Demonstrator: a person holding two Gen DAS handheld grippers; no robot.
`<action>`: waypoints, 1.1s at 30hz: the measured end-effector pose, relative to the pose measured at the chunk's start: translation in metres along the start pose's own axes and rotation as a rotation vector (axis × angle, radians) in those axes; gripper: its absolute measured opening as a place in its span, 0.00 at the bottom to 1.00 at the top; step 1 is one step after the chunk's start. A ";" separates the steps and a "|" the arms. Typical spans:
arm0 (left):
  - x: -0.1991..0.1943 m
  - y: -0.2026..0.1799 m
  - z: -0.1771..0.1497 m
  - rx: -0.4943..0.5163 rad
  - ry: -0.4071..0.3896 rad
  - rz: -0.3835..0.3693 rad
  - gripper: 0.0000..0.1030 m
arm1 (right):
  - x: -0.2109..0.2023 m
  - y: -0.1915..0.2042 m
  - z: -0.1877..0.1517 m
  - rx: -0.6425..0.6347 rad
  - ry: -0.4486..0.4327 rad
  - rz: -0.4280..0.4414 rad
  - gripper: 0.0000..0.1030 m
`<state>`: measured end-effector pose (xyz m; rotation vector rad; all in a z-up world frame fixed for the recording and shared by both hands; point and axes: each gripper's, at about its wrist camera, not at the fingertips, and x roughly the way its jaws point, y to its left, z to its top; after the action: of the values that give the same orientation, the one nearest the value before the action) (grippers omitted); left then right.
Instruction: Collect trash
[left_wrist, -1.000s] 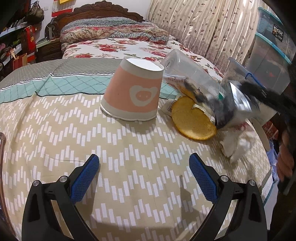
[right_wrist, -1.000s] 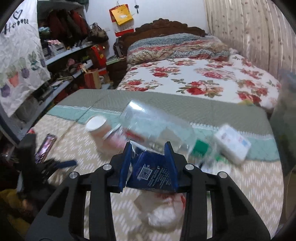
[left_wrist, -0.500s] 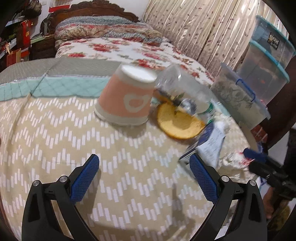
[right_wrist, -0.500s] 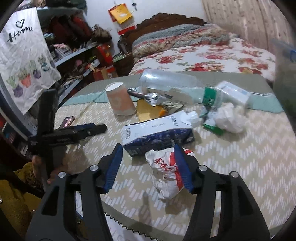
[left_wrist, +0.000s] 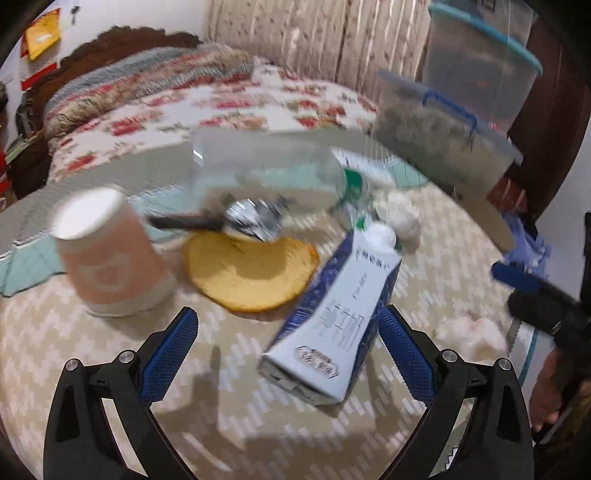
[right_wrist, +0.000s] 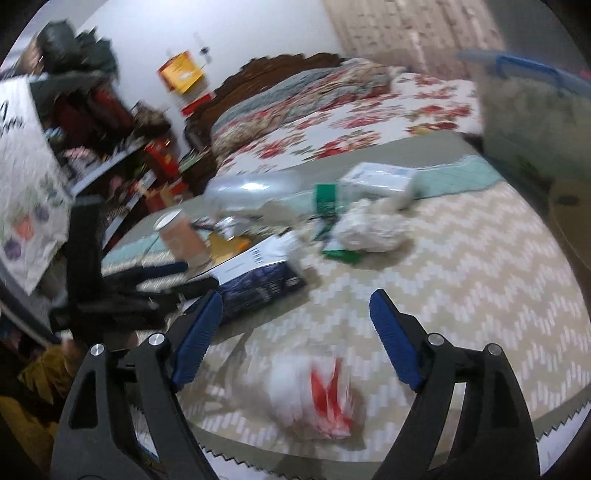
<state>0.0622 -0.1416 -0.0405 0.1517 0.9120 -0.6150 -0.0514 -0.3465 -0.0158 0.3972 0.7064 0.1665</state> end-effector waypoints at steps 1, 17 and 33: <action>0.003 -0.002 -0.001 0.007 0.007 0.002 0.87 | -0.001 -0.004 0.001 0.011 -0.001 -0.001 0.80; -0.050 0.001 -0.050 0.039 -0.016 -0.053 0.52 | 0.017 0.008 -0.032 -0.053 0.101 -0.003 0.83; -0.048 -0.006 -0.050 0.073 -0.050 0.067 0.88 | 0.017 0.020 -0.040 -0.124 0.098 -0.081 0.85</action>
<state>0.0023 -0.1064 -0.0330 0.2303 0.8333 -0.5871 -0.0659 -0.3116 -0.0456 0.2431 0.8032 0.1530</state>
